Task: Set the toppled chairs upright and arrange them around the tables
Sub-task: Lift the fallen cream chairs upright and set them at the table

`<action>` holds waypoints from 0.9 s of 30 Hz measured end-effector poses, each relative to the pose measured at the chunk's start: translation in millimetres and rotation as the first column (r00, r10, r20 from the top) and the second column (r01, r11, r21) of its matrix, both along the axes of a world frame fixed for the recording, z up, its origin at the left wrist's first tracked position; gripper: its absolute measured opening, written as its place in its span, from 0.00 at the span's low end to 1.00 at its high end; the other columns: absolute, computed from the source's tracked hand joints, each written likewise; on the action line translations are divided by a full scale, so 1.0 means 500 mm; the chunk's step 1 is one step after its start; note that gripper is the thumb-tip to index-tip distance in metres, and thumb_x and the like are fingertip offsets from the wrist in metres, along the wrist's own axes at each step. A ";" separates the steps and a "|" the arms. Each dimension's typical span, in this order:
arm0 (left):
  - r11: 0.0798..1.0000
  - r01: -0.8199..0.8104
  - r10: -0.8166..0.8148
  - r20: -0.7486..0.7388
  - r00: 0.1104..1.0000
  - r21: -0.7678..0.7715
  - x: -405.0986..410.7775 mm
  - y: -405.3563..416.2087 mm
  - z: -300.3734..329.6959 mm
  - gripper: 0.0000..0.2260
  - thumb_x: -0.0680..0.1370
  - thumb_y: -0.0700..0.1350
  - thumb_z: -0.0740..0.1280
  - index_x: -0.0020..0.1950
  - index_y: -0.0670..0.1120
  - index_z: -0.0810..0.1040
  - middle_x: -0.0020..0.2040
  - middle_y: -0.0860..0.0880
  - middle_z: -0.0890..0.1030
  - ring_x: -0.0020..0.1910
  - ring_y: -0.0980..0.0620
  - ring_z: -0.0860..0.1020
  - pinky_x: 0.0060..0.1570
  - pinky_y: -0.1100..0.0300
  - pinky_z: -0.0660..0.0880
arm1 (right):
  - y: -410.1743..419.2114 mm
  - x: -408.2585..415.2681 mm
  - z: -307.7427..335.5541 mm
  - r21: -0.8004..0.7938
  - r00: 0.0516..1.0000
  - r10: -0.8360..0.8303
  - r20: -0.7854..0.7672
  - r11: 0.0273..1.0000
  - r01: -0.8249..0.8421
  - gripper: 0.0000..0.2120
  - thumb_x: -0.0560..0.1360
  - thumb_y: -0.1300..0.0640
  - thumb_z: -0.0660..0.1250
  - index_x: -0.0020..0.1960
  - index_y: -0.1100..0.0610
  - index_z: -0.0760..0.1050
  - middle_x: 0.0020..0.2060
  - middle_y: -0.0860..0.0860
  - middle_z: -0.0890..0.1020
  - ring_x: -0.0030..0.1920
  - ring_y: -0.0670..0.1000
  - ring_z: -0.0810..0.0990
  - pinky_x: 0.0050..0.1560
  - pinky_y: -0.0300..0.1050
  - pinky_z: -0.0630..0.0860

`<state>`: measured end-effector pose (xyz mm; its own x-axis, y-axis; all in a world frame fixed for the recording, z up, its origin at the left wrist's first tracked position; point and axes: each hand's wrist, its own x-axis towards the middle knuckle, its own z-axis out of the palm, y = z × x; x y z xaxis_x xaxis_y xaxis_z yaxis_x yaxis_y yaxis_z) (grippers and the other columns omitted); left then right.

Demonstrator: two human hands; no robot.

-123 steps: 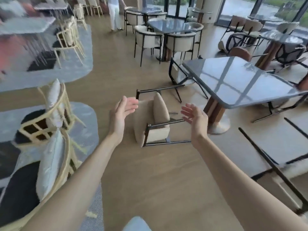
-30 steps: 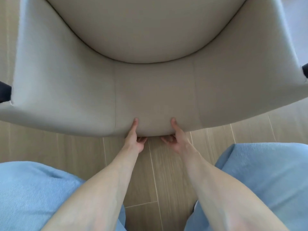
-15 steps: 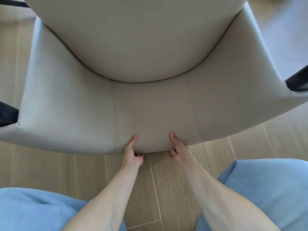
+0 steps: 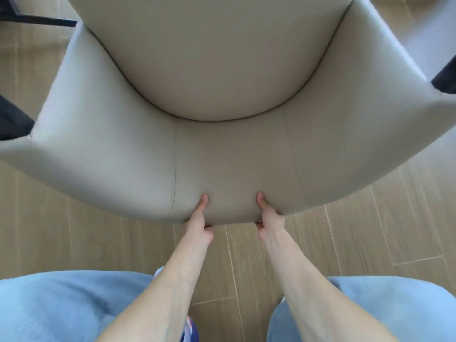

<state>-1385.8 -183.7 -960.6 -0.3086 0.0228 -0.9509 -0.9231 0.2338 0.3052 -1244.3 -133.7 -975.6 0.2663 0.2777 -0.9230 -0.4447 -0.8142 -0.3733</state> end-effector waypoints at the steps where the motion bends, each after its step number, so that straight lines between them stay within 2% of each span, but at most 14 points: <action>1: 1.000 0.012 -0.012 -0.003 1.000 -0.015 0.001 0.003 0.051 0.34 0.68 0.45 0.81 0.71 0.44 0.71 0.64 0.47 0.79 0.54 0.46 0.80 0.60 0.48 0.76 | 0.002 -0.001 0.049 -0.012 1.000 -0.007 0.016 1.000 0.007 0.32 0.67 0.58 0.81 0.66 0.61 0.71 0.62 0.55 0.80 0.55 0.56 0.80 0.64 0.57 0.77; 4: 0.995 0.033 -0.033 0.002 0.999 -0.090 -0.008 0.016 0.211 0.34 0.67 0.46 0.82 0.69 0.46 0.71 0.59 0.46 0.80 0.44 0.47 0.79 0.50 0.51 0.77 | 0.013 -0.013 0.207 -0.080 0.998 0.024 0.053 0.997 -0.020 0.35 0.66 0.55 0.82 0.66 0.64 0.70 0.61 0.57 0.80 0.56 0.58 0.81 0.64 0.59 0.77; 10: 0.980 0.094 -0.083 0.068 0.994 -0.176 -0.053 0.088 0.517 0.35 0.68 0.44 0.81 0.70 0.43 0.70 0.63 0.42 0.80 0.48 0.41 0.81 0.41 0.47 0.78 | 0.077 -0.048 0.494 -0.175 0.989 0.076 0.124 0.983 -0.053 0.39 0.65 0.53 0.83 0.68 0.68 0.70 0.64 0.60 0.78 0.60 0.62 0.81 0.62 0.62 0.78; 13: 0.971 0.109 -0.100 0.053 0.994 -0.213 -0.076 0.163 0.618 0.36 0.68 0.44 0.82 0.71 0.41 0.69 0.65 0.39 0.79 0.54 0.38 0.82 0.47 0.38 0.79 | 0.144 -0.070 0.585 -0.231 0.983 0.142 0.117 0.966 -0.112 0.44 0.64 0.51 0.83 0.70 0.70 0.67 0.68 0.61 0.75 0.63 0.64 0.79 0.63 0.64 0.77; 17: 0.951 0.099 -0.105 -0.004 0.995 -0.292 -0.103 0.253 0.693 0.38 0.67 0.45 0.82 0.71 0.42 0.68 0.65 0.41 0.78 0.54 0.38 0.80 0.45 0.39 0.77 | 0.226 -0.102 0.662 -0.273 0.958 0.253 0.135 0.939 -0.209 0.48 0.63 0.46 0.82 0.71 0.72 0.66 0.71 0.60 0.72 0.64 0.65 0.77 0.63 0.64 0.76; 20: 0.954 0.100 -0.107 -0.012 0.994 -0.282 -0.119 0.305 0.731 0.36 0.66 0.45 0.82 0.69 0.42 0.70 0.65 0.40 0.79 0.54 0.38 0.80 0.50 0.36 0.76 | 0.277 -0.120 0.711 -0.273 0.967 0.232 0.106 0.942 -0.196 0.49 0.63 0.46 0.82 0.71 0.71 0.63 0.68 0.64 0.73 0.64 0.66 0.77 0.63 0.64 0.76; 22: 0.949 0.095 -0.107 -0.023 0.994 -0.301 -0.130 0.332 0.751 0.37 0.66 0.47 0.82 0.70 0.40 0.70 0.64 0.40 0.78 0.53 0.38 0.79 0.50 0.37 0.76 | 0.309 -0.129 0.737 -0.302 0.963 0.249 0.108 0.931 -0.207 0.50 0.63 0.45 0.82 0.73 0.69 0.62 0.67 0.64 0.74 0.63 0.67 0.76 0.63 0.65 0.75; 24: 0.956 0.083 -0.092 -0.020 0.996 -0.280 -0.139 0.350 0.765 0.36 0.67 0.48 0.82 0.69 0.40 0.70 0.58 0.41 0.79 0.46 0.40 0.79 0.45 0.42 0.77 | 0.333 -0.135 0.757 -0.294 0.963 0.250 0.098 0.932 -0.212 0.50 0.63 0.44 0.82 0.72 0.68 0.63 0.63 0.63 0.76 0.59 0.66 0.77 0.62 0.65 0.76; 27: 0.971 0.075 -0.083 -0.027 0.996 -0.228 -0.157 0.354 0.775 0.30 0.67 0.47 0.81 0.63 0.41 0.72 0.46 0.44 0.80 0.40 0.43 0.79 0.39 0.48 0.79 | 0.362 -0.137 0.785 -0.268 0.970 0.232 0.072 0.941 -0.205 0.49 0.63 0.45 0.83 0.71 0.66 0.62 0.52 0.57 0.76 0.49 0.61 0.80 0.55 0.61 0.80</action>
<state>-1464.0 -6.5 -573.0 -0.3481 -0.1662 -0.9226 -0.8886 0.3721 0.2683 -1313.0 47.1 -583.2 0.3209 0.0972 -0.9421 -0.2158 -0.9610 -0.1727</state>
